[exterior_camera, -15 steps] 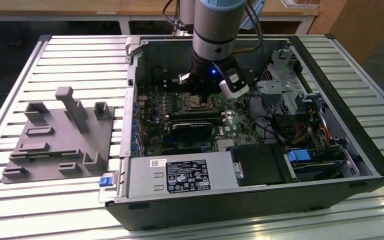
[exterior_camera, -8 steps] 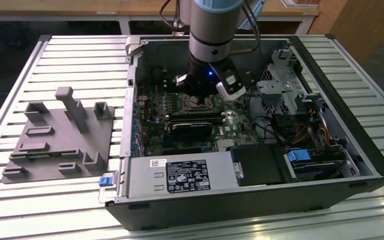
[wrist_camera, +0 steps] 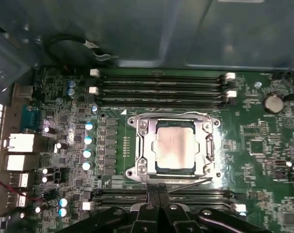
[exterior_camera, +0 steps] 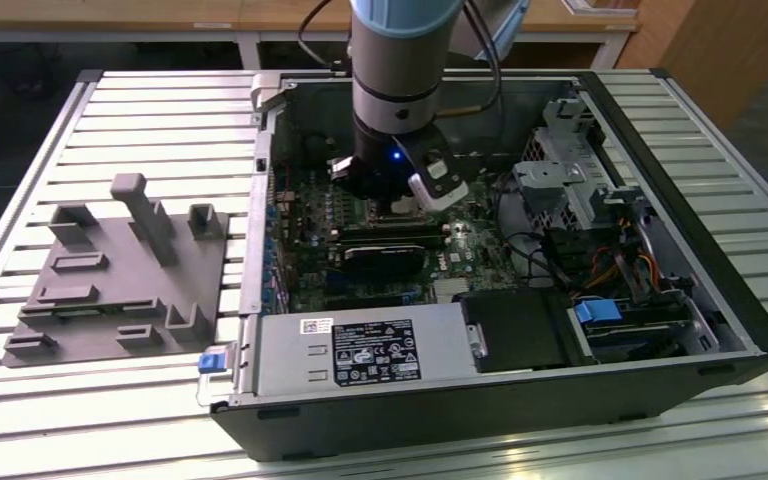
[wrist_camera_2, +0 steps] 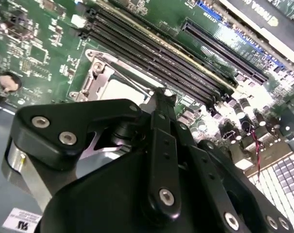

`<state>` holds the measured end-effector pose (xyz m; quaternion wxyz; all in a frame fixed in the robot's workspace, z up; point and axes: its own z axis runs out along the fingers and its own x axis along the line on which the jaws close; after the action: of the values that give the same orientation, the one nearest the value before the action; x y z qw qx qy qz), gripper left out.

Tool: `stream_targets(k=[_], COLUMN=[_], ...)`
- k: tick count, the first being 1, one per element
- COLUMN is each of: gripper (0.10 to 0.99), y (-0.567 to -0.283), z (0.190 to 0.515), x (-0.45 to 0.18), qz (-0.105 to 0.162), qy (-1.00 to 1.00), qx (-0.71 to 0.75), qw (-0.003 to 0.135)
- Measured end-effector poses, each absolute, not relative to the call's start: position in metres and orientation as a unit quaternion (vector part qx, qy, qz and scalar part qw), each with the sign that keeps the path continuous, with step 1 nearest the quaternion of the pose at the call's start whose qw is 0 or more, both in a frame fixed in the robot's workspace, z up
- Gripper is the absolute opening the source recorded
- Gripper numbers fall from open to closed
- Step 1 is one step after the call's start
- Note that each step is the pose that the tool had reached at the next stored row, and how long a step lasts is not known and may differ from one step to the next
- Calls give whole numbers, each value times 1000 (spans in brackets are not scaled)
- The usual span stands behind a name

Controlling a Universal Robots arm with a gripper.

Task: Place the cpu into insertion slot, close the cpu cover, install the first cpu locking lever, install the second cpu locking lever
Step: 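Install the second cpu locking lever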

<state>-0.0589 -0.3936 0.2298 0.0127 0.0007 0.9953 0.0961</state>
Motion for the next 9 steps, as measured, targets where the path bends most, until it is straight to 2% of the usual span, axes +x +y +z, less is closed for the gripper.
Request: stream_targets(k=[9], gripper=[106], y=[-395], z=[220], x=[-60], qz=[106], qy=[994], qx=[12], qw=[14])
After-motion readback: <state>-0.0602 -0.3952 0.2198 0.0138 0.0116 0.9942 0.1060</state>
